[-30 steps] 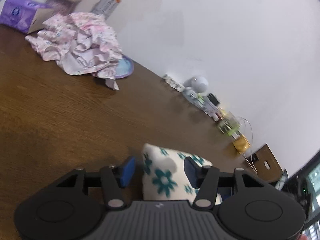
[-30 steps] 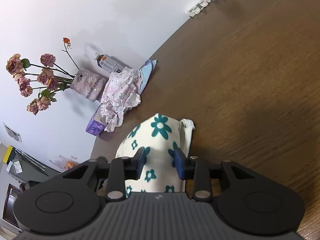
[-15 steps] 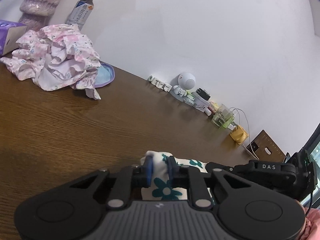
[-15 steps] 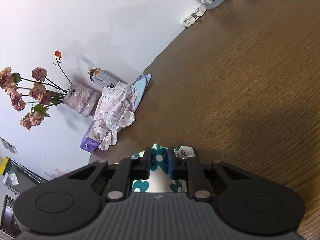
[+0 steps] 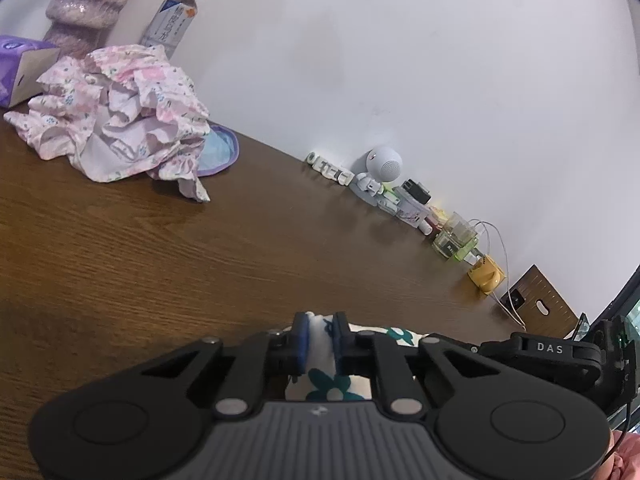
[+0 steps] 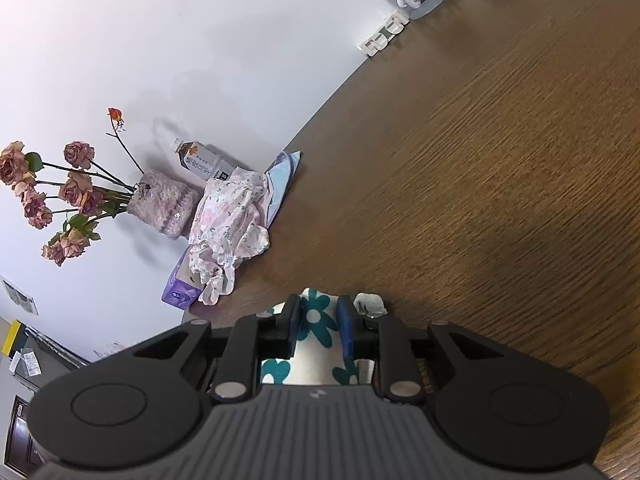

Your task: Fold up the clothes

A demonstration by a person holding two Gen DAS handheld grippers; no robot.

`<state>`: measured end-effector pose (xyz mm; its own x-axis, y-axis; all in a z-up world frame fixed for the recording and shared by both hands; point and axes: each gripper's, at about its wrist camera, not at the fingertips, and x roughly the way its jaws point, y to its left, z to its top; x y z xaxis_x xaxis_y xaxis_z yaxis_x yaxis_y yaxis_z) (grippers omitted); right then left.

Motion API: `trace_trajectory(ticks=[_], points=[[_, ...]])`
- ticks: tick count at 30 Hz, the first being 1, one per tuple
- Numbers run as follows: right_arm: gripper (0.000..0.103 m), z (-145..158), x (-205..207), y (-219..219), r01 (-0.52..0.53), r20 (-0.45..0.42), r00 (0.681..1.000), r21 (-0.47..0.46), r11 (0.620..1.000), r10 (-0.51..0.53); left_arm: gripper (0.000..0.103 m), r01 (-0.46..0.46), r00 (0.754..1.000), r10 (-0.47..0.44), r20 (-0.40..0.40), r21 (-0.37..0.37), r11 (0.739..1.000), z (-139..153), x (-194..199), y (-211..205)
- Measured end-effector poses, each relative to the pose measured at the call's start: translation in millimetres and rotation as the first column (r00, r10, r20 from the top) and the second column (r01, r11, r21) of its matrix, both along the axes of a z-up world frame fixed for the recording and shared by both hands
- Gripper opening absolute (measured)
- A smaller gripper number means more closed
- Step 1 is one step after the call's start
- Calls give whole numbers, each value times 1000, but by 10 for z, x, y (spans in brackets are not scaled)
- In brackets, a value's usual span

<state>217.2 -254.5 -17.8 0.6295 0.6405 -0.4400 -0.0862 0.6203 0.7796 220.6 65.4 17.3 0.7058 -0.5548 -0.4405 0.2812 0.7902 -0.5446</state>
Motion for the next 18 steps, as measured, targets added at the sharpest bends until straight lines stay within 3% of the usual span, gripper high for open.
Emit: trace_trajectory(ticks=[1, 3, 4, 5, 10, 13, 16, 18], points=[[19, 7, -15, -4, -2, 2, 1000, 2, 1000, 2, 13, -2, 1000, 2, 2, -13, 1000, -4, -7, 13], [19, 22, -46, -13, -5, 7, 1000, 6, 1000, 5, 26, -22, 1000, 21, -10, -45, 999, -2, -33, 62], [19, 30, -62, -17, -7, 10, 1000, 8, 1000, 7, 46, -31, 999, 30, -16, -63, 998, 6, -59, 94], [21, 37, -77, -21, -8, 12, 1000, 10, 1000, 8, 55, -37, 999, 35, -20, -80, 996, 18, -101, 128], [34, 101, -216, -28, -30, 30, 999, 1, 1000, 30, 54, -23, 996, 15, -83, -99, 995, 13, -242, 155], [34, 102, -286, 10, -52, 16, 999, -14, 999, 52, 38, -15, 993, 5, -119, -79, 997, -51, -256, 96], [29, 76, -291, 33, -37, -2, 999, -45, 998, 37, 30, -15, 996, 10, -90, -54, 998, -48, -281, 67], [17, 31, -291, 26, -32, -11, 999, -31, 999, 31, 29, -15, 997, 12, -70, -44, 999, -55, -303, 48]])
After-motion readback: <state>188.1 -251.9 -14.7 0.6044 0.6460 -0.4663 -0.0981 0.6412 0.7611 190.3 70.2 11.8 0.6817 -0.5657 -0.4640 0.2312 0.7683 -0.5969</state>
